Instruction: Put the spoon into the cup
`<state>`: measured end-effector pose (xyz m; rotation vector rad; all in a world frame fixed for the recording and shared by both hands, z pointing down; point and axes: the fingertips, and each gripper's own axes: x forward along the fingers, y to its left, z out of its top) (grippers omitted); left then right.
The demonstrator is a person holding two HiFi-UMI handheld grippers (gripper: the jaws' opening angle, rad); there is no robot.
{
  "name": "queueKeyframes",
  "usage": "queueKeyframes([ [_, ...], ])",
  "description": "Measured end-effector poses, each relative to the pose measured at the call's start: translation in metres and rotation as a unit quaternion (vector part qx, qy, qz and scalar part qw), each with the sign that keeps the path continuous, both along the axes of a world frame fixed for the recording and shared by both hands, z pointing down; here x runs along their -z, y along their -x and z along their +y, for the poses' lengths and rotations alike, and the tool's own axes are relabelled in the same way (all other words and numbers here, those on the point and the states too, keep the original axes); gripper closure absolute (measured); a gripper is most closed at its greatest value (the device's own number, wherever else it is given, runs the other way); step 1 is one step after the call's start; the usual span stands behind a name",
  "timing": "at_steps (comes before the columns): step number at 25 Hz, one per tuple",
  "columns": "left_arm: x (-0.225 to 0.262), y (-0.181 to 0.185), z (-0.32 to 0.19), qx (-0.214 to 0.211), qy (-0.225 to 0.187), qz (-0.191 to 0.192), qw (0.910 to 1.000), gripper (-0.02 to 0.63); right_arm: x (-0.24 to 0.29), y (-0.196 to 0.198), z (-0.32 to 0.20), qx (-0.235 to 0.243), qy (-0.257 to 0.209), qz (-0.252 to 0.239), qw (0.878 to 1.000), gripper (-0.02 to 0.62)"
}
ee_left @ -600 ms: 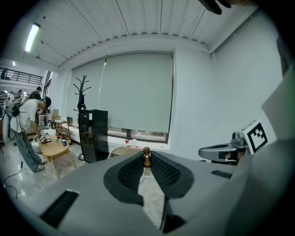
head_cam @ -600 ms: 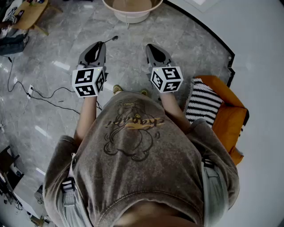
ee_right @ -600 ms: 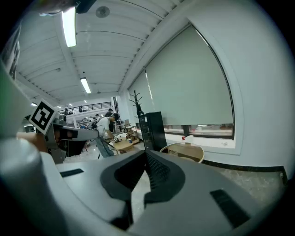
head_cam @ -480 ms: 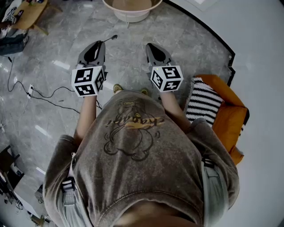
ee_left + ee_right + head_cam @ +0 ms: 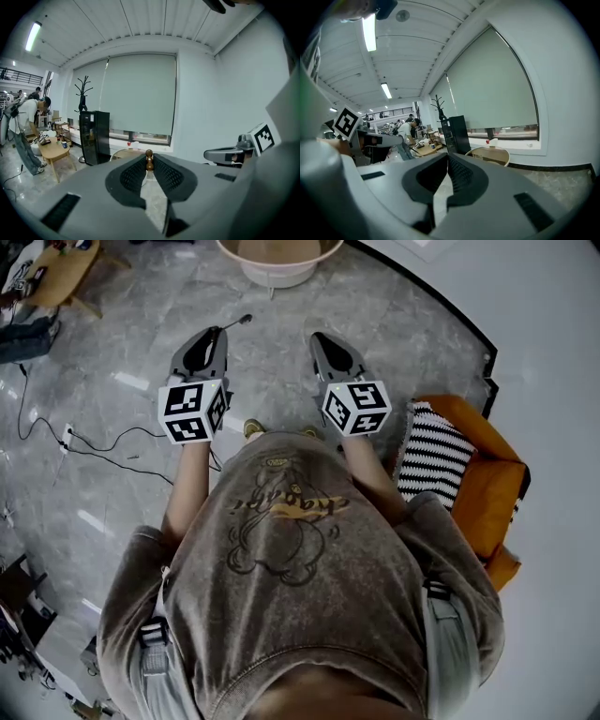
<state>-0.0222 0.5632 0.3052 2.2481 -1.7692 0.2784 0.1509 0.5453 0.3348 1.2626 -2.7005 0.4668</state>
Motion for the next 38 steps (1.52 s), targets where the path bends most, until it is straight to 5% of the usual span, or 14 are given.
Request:
queueKeyframes([
  [15, -0.014, 0.044, 0.007, -0.034, -0.009, 0.001, 0.9994, 0.548, -0.004, 0.038, 0.018, -0.035, -0.006, -0.019, 0.999, 0.575],
  [38, -0.015, 0.047, -0.072, -0.034, -0.022, 0.01, 0.9991, 0.548, -0.019, 0.041, -0.051, -0.035, -0.004, -0.015, 0.999, 0.575],
])
